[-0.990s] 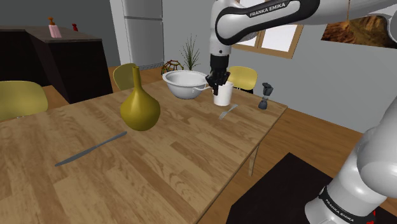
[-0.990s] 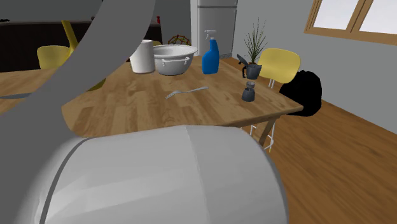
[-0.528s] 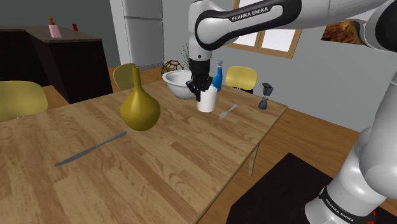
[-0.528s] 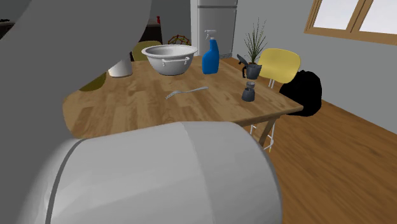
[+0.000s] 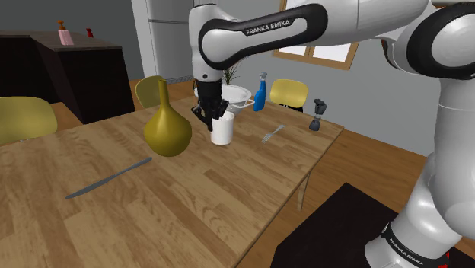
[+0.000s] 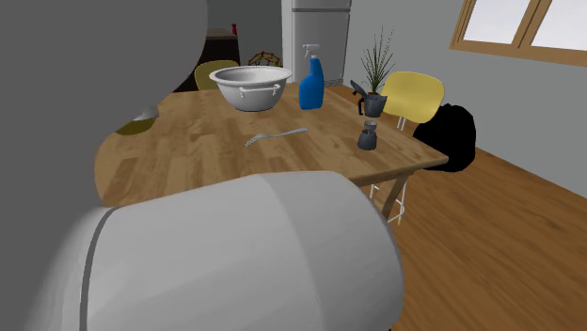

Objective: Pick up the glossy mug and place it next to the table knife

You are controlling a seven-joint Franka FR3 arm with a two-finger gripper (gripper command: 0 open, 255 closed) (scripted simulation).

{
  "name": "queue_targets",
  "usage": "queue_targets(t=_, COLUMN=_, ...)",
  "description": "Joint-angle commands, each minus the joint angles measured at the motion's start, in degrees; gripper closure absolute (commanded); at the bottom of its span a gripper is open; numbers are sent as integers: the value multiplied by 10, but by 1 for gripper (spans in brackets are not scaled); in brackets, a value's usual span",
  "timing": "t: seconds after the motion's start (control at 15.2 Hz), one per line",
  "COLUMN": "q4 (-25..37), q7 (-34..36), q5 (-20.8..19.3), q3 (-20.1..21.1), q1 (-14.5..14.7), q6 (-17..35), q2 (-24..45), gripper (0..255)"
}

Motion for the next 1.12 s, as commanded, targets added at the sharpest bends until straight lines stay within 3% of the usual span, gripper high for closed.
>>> queue_targets(t=0.0, q4=40, q7=23, q5=-6, q3=6, q1=19, q6=-12, q2=29, gripper=255)
queue_targets(t=0.53, q4=281, q7=88, q5=-36, q3=12, q1=102, q6=-90, q2=197, gripper=255)
queue_targets(t=1.06, q4=218, q7=92, q5=-37, q3=11, q1=96, q6=-29, q2=196, gripper=255)
